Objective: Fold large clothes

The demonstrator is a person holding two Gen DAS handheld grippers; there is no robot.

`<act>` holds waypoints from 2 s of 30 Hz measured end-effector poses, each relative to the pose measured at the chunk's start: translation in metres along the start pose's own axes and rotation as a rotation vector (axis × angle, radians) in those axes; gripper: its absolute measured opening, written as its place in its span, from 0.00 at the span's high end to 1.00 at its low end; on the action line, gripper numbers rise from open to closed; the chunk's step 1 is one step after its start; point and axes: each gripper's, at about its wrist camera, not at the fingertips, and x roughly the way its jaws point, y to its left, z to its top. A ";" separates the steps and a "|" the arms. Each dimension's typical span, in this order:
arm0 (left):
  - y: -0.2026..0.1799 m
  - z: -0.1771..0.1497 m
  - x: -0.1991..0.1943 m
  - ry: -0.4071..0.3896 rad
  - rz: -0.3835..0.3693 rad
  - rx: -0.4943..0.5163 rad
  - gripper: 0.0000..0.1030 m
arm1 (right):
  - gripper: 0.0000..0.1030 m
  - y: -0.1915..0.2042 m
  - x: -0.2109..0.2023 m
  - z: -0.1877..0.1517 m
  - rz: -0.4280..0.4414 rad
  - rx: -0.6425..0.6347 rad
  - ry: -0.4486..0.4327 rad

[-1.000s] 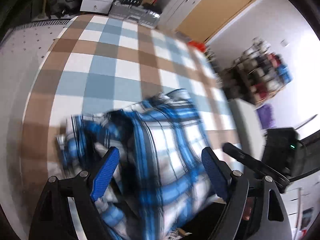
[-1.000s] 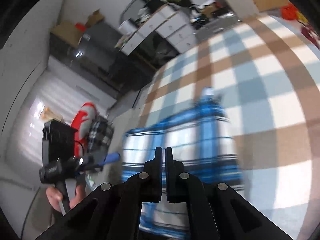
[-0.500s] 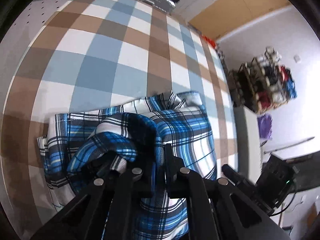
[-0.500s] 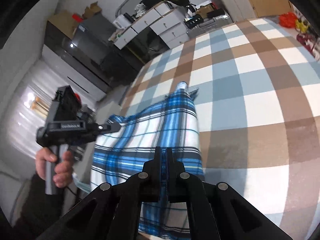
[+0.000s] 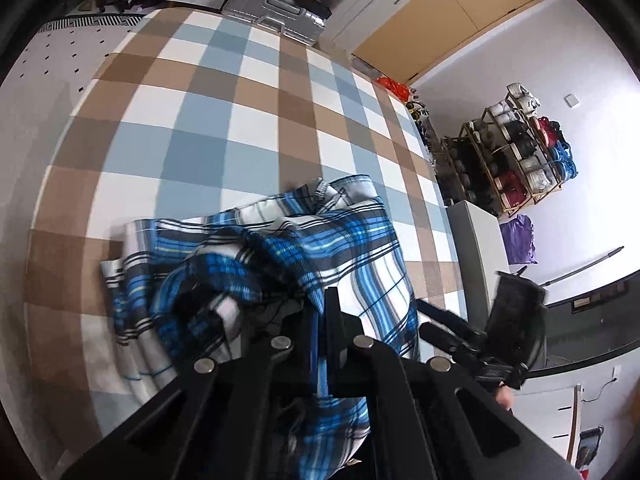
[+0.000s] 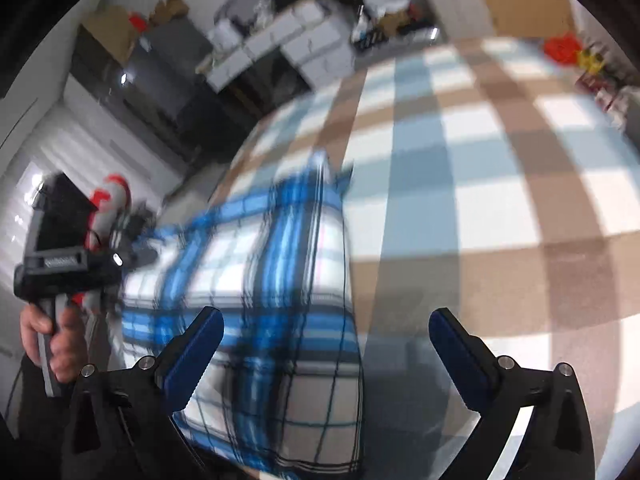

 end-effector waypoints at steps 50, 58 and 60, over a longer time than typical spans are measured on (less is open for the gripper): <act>-0.034 -0.019 0.087 0.094 -0.104 0.070 0.18 | 0.43 -0.047 -0.077 0.016 -0.266 0.062 0.020; -0.059 -0.043 0.042 -0.024 -0.100 0.186 0.18 | 0.03 0.040 -0.093 0.073 -0.186 -0.025 -0.089; -0.074 -0.059 0.046 -0.006 -0.152 0.244 0.18 | 0.04 0.070 -0.065 0.089 -0.226 -0.079 -0.009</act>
